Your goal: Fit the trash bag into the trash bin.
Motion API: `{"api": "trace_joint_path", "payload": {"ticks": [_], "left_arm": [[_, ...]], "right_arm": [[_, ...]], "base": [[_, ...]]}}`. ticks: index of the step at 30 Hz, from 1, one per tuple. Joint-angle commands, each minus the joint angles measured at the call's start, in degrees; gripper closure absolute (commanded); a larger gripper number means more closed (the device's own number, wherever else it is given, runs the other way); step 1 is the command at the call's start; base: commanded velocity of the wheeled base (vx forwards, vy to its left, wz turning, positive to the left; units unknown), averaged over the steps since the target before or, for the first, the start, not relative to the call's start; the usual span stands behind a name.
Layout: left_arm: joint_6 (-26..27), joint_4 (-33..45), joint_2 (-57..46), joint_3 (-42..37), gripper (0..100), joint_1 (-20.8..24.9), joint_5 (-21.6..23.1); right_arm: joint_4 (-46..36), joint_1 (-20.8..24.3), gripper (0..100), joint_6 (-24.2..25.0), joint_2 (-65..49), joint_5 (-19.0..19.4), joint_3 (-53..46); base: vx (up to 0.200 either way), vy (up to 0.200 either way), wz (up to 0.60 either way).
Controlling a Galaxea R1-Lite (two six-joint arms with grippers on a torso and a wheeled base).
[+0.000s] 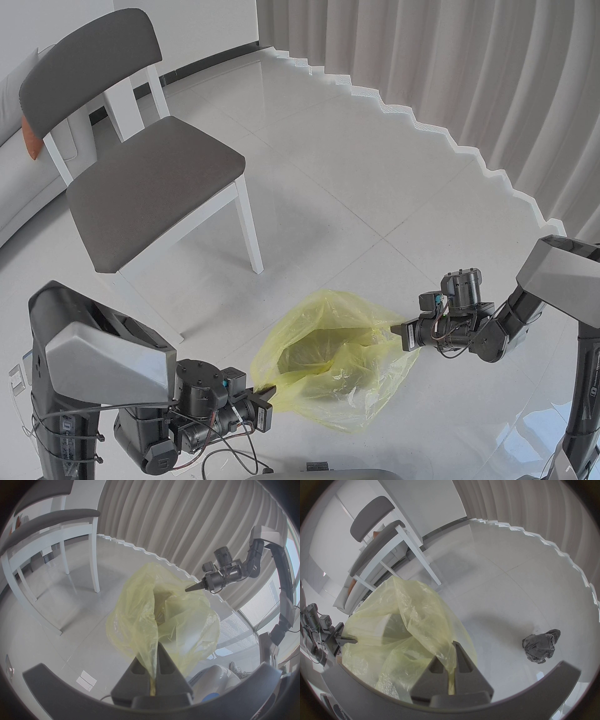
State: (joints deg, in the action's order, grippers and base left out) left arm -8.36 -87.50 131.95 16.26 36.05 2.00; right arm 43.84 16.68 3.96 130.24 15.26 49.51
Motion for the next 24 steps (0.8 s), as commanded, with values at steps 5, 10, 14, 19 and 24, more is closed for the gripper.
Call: {"api": "trace_joint_path", "payload": {"ticks": [5, 10, 14, 19, 24], "left_arm": [[0.0, 0.4, 5.1, 3.4, 100, -1.9, 0.0], [-0.1, 0.1, 5.9, 2.7, 100, -2.7, -0.6], [-0.1, -0.5, 6.0, 3.9, 100, -2.6, -0.7], [-0.1, -0.6, 6.0, 5.3, 100, -2.5, -0.8], [-0.1, -2.4, 6.3, 5.4, 100, -2.6, -0.9]], "right_arm": [[-1.3, -0.3, 100, -0.1, 3.1, 0.0, 3.7], [-1.3, -0.7, 100, -0.2, 4.4, 0.0, 4.2], [-1.2, -0.9, 100, -0.5, 5.2, 0.0, 4.9], [-0.9, -1.6, 0, -0.8, 4.9, 0.0, 4.5], [-1.0, -3.0, 0, -0.4, 2.0, 0.0, 3.5]], "base": [[0.0, 0.0, 0.0], [0.0, 0.0, 0.0], [0.0, 0.0, 0.0], [0.0, 0.0, 0.0], [0.0, 0.0, 0.0]]}}
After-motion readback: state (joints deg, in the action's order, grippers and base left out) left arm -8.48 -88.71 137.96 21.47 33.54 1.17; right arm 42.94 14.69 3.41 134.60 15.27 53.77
